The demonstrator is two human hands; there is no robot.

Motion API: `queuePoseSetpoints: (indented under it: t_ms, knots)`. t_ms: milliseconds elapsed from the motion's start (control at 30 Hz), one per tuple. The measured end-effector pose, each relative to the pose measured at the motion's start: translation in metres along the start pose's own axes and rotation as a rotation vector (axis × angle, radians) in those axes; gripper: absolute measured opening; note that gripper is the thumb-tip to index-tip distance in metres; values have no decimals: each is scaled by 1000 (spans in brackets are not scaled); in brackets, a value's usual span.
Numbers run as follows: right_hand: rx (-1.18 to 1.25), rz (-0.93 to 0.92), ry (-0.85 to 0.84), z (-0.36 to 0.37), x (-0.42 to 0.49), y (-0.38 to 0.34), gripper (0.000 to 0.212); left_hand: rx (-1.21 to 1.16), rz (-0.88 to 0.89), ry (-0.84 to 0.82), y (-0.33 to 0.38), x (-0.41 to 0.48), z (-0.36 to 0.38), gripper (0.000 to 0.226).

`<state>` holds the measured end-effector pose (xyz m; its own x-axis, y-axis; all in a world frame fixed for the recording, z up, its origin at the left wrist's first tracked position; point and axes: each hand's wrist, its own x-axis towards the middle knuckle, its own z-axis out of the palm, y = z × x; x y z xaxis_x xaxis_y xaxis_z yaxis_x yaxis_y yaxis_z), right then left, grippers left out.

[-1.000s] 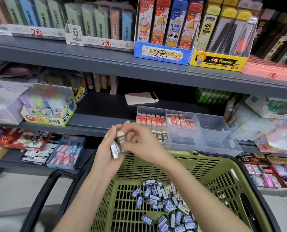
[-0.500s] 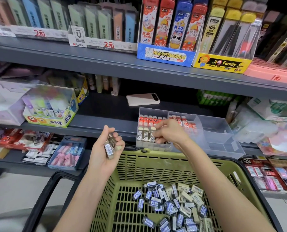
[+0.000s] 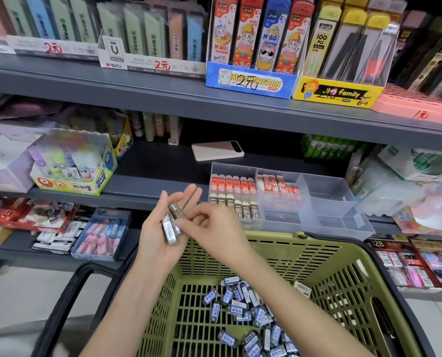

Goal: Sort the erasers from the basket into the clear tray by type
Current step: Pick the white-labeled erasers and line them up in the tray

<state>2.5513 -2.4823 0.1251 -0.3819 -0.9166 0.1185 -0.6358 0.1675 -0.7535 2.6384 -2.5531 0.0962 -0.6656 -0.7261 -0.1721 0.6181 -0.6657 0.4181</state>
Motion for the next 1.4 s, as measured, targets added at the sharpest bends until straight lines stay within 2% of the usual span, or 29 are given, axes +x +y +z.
queuePoseSetpoints:
  t_ms: [200,300,367,400,533,667,767,833,967,1100,1200,1267,1333,1400]
  knots:
    - [-84,-7,14,1,-8,2,13,35,-32,-49,-7,-1,2,27]
    - [184,87,33,-18,-9,9,9,2,-31,-41,-7,0,2,28]
    - [354,130,91,-41,-7,18,7,-72,-27,28,-4,1,-1,27]
    - [362,124,142,-54,-5,24,7,-97,-31,81,-2,2,-2,26]
    - [249,152,305,-93,10,51,27,-55,-54,212,3,7,-6,32]
    - [31,206,133,-91,30,62,39,19,-48,240,2,6,-5,34]
    - [-172,228,-15,-83,43,62,48,33,-31,233,2,3,-7,22]
    - [-218,253,-75,-79,50,63,42,11,-15,205,3,2,-7,9]
    - [-282,252,-113,-68,52,60,19,-32,-24,219,4,3,-6,12]
    - [-303,248,-42,-65,47,60,13,-13,-30,248,3,3,-3,11]
    - [-427,119,90,-63,37,50,14,-24,-5,250,2,3,-2,9]
    - [-279,25,120,-57,26,37,17,51,15,204,2,4,-3,8]
    - [-20,-17,48,-46,14,22,16,131,32,124,0,4,-5,11]
    - [23,-40,11,-36,6,13,15,221,40,50,-1,4,-7,13]
